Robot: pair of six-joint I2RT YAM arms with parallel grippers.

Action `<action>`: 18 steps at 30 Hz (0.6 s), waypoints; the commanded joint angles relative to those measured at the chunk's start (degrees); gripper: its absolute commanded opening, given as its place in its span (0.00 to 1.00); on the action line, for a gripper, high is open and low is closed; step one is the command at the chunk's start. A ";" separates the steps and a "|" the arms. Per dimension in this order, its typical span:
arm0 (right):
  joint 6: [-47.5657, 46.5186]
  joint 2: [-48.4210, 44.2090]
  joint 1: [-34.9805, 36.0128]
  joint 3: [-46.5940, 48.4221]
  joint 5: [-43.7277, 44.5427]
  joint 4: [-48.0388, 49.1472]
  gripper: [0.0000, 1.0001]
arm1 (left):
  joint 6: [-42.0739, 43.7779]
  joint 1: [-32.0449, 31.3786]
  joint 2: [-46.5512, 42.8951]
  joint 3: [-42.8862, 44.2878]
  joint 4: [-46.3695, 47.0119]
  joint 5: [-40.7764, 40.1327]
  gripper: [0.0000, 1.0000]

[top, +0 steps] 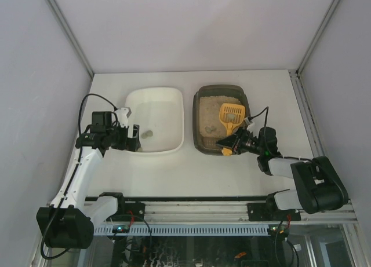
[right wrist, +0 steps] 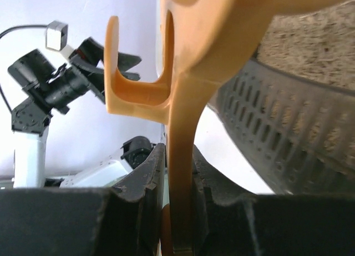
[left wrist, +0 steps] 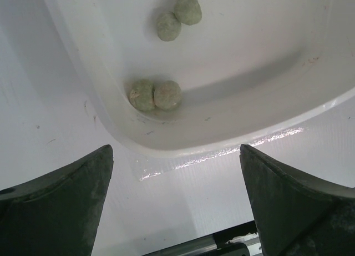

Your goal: Clean the litter box

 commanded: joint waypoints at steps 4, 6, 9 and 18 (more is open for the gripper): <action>-4.96 2.08 0.82 3.70 -1.44 -5.93 0.00 | 2.36 0.38 -0.77 0.77 -0.21 4.00 1.00; 0.39 2.68 -3.37 1.36 -1.93 2.32 0.00 | 2.40 0.38 -0.75 0.77 -0.20 4.19 1.00; -4.07 2.30 -3.52 3.64 -0.81 -5.77 0.00 | 2.12 0.39 -0.76 0.68 0.14 3.16 1.00; -9.40 -1.05 -4.20 9.30 -1.81 -17.39 0.00 | 2.37 0.42 0.06 0.86 -0.01 4.19 1.00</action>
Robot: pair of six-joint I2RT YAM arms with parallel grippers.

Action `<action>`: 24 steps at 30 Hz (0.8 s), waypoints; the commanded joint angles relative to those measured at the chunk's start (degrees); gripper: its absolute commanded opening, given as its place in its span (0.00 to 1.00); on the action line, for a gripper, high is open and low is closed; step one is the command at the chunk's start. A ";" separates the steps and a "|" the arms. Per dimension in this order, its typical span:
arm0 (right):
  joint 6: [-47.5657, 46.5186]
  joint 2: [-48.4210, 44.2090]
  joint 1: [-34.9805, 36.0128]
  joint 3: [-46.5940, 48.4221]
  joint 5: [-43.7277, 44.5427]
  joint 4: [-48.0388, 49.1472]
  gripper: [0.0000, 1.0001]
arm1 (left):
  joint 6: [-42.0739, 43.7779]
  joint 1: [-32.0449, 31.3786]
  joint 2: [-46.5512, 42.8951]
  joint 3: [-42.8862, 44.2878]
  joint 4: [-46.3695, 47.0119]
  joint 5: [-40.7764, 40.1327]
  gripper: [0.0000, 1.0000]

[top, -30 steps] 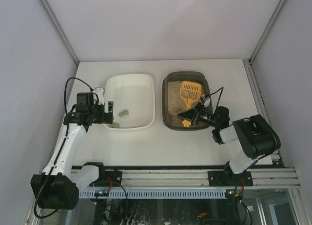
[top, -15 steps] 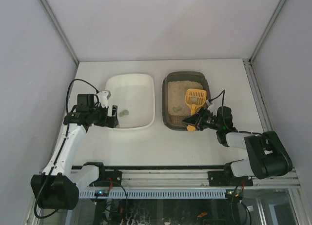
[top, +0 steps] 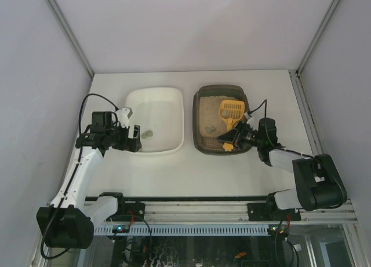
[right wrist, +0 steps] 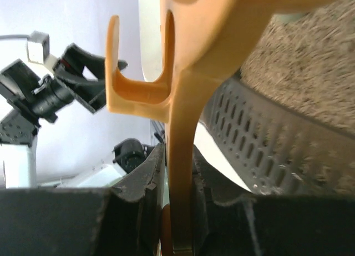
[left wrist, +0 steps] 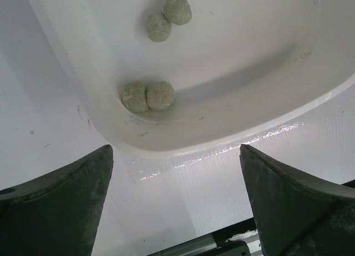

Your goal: Clean the litter box

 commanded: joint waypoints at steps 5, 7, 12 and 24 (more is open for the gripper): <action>-2.48 -0.16 -0.57 2.24 -1.30 -2.37 0.00 | 1.19 0.38 0.29 0.89 0.22 2.14 1.00; -0.28 -1.02 -3.14 0.53 -1.20 0.44 0.00 | 1.20 0.39 0.38 1.00 0.18 2.20 1.00; 1.32 -0.23 -0.59 0.89 -3.42 2.68 0.00 | 1.21 0.39 -0.02 0.93 0.16 2.28 1.00; 0.28 -3.96 2.83 8.00 -0.59 -3.36 0.00 | 2.51 0.38 0.33 1.37 -0.30 1.54 1.00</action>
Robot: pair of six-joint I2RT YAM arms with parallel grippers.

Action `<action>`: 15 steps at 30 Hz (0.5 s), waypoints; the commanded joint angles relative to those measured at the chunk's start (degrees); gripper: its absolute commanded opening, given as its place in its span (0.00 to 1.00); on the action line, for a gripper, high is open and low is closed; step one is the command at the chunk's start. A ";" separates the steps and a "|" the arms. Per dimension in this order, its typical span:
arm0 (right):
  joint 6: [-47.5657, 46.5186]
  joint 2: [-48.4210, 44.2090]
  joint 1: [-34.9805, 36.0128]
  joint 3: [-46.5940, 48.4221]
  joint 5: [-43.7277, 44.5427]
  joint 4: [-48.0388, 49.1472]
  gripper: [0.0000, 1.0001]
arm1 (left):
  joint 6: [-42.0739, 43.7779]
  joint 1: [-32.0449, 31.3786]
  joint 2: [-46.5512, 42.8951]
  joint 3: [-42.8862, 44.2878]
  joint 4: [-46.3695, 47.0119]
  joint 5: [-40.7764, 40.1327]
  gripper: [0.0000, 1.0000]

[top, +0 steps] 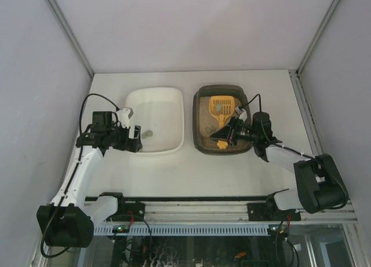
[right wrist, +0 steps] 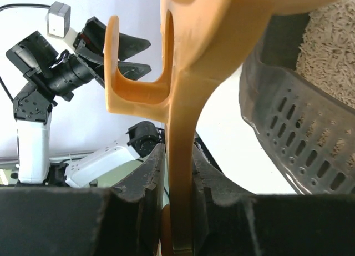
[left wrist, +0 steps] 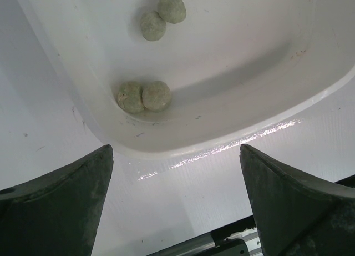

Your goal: Clean the litter box

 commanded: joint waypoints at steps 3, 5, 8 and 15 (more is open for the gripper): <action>-5.64 -4.12 2.15 9.00 4.18 -10.24 0.00 | 4.92 2.23 -1.13 3.58 -1.86 -0.83 1.00; -5.76 -4.63 3.51 11.09 5.95 -15.08 0.00 | 7.28 5.37 -1.31 6.94 -4.51 4.02 1.00; -1.21 -5.01 5.83 11.23 6.56 -12.62 0.00 | 9.52 7.90 -0.91 11.77 -7.83 6.28 1.00; -14.21 -2.79 20.29 26.22 23.27 -37.30 0.00 | 7.90 8.07 -1.13 10.75 -6.13 2.84 1.00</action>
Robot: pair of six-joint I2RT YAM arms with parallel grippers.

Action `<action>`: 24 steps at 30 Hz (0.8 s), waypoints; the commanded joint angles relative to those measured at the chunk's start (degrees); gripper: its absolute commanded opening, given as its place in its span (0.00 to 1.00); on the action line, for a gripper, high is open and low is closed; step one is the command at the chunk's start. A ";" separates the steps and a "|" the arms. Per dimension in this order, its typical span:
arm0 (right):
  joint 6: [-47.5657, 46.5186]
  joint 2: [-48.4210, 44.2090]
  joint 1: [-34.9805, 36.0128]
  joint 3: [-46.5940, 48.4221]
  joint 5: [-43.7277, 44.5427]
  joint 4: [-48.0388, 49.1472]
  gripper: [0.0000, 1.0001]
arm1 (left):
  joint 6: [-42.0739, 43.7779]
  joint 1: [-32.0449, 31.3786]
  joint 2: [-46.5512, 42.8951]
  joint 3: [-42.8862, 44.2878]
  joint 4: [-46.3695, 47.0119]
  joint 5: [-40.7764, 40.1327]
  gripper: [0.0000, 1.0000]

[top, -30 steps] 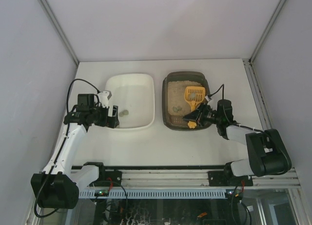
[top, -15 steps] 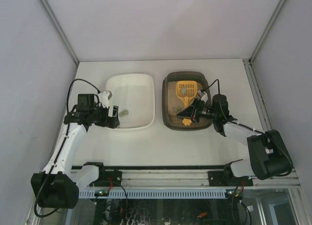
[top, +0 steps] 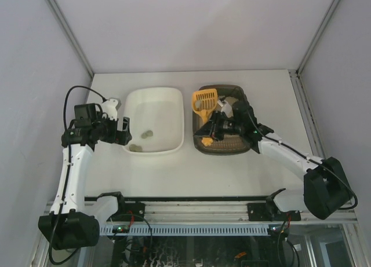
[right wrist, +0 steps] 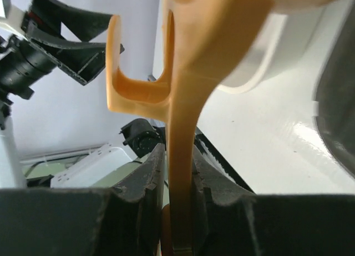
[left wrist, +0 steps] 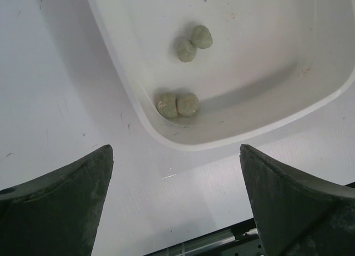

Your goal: Clean the litter box

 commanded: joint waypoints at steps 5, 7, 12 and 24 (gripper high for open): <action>-17.86 10.21 17.05 26.03 27.76 -33.39 0.00 | -1.92 0.36 1.61 -2.75 2.58 -5.97 1.00; -19.26 14.80 20.27 31.51 31.99 -37.01 0.00 | -2.10 0.59 3.31 -3.40 2.57 -6.72 1.00; -24.04 30.72 28.97 53.56 52.09 -58.26 0.00 | -2.02 1.81 4.17 -4.08 2.82 -7.77 1.00; -26.92 55.16 39.68 87.55 83.20 -87.51 0.00 | -0.05 3.42 1.88 -6.57 3.22 -8.60 1.00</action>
